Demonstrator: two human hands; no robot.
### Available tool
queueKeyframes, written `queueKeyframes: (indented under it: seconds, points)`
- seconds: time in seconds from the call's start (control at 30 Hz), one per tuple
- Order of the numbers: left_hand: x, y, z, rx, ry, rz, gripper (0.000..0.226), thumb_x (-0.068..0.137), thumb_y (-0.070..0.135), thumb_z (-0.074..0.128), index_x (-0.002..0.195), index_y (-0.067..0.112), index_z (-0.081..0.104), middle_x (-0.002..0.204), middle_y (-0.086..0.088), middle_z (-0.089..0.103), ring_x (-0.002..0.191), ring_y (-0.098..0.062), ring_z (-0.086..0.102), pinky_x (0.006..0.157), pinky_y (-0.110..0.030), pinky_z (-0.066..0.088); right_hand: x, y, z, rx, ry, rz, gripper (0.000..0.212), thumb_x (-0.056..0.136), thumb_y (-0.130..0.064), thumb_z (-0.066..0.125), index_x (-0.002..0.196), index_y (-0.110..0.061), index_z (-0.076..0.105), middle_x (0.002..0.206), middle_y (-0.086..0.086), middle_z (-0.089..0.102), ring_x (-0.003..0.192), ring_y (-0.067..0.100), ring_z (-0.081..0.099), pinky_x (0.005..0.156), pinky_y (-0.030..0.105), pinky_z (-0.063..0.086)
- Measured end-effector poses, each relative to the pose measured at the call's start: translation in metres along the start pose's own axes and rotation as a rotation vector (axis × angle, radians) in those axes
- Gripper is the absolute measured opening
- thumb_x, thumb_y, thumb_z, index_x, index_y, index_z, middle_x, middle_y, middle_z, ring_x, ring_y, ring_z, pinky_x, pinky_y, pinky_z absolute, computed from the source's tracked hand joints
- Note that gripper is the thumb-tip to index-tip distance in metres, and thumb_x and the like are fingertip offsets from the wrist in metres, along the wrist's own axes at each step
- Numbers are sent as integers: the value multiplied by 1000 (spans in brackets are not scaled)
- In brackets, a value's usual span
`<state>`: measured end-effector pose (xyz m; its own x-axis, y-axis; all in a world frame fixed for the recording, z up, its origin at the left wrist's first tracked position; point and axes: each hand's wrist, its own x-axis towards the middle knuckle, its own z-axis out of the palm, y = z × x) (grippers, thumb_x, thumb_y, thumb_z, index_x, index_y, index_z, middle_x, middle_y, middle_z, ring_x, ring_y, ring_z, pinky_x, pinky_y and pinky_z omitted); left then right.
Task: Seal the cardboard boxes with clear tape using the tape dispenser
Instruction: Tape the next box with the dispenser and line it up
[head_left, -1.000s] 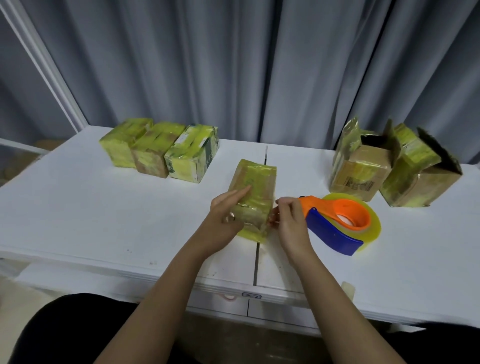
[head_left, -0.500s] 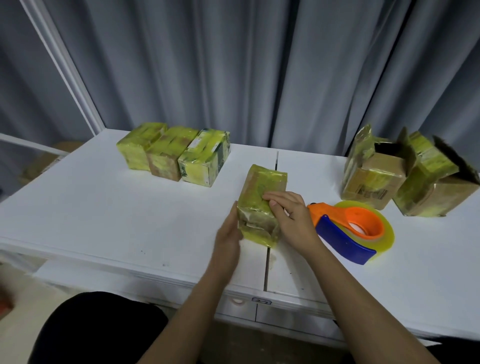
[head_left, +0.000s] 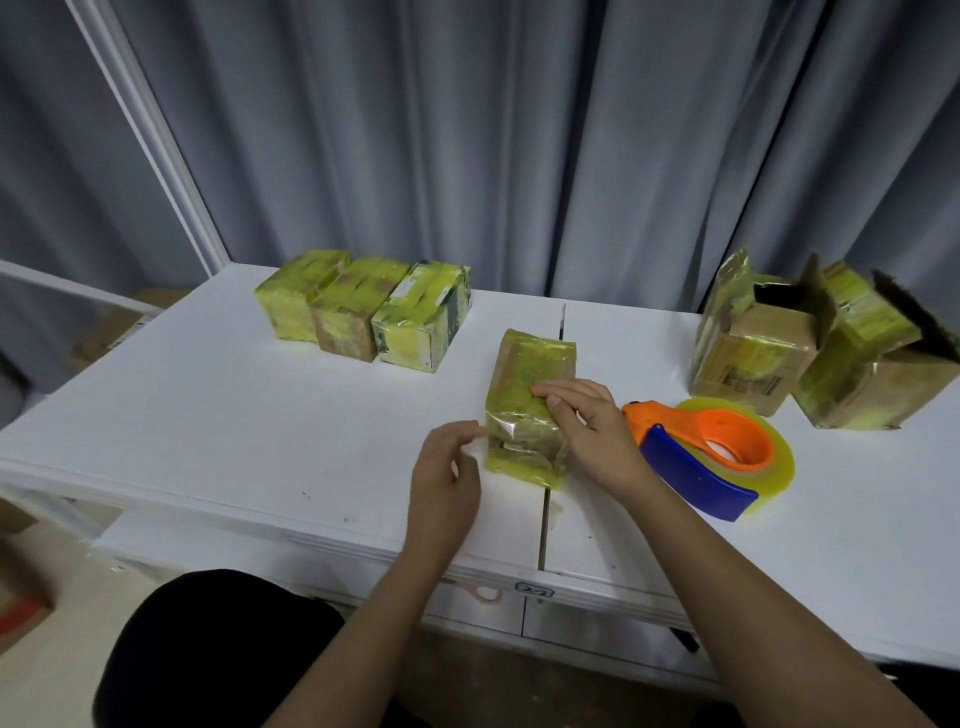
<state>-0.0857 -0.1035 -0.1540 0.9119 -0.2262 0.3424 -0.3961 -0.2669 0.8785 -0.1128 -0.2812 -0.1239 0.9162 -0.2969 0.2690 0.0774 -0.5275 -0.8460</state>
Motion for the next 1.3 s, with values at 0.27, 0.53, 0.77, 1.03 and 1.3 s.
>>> queueKeyframes:
  seconds: [0.27, 0.53, 0.77, 1.03, 1.3]
  points:
    - [36, 10, 11, -312, -18, -221, 15, 89, 19, 64, 83, 12, 52, 69, 10, 57, 67, -11, 58, 74, -40, 52, 0, 2, 2, 7, 17, 4, 24, 99, -14, 49, 112, -22, 69, 112, -16, 60, 117, 5, 41, 92, -2, 24]
    - [35, -9, 29, -322, 7, -158, 30, 88, 9, 63, 70, 6, 40, 67, -23, 42, 62, -21, 41, 56, -26, 36, 0, 7, 11, -12, 57, -41, 26, 99, -9, 49, 113, -16, 69, 108, -21, 57, 115, 5, 40, 94, -2, 21]
    - [66, -14, -11, 229, -414, 128, 36, 78, 28, 75, 76, 22, 40, 74, 9, 43, 67, -2, 39, 62, -22, 31, 0, 4, 2, -10, -21, -30, 24, 100, -15, 49, 110, -26, 67, 113, -14, 61, 118, 7, 41, 99, 3, 25]
    - [66, 2, 12, 450, -470, 465, 64, 93, 62, 7, 147, 33, 29, 156, 14, 10, 146, -5, -3, 116, -26, -5, -6, -1, -17, 326, -60, 61, 35, 101, -8, 42, 128, -29, 51, 130, -9, 58, 124, -1, 50, 107, 21, 39]
    - [75, -13, 23, 171, -440, 327, 50, 96, 53, 30, 133, 29, 52, 145, 16, 35, 143, -1, 15, 109, -7, 7, -10, 40, -3, 31, -36, -190, 32, 100, -41, 40, 130, -38, 50, 145, -20, 40, 143, 1, 22, 116, 19, 17]
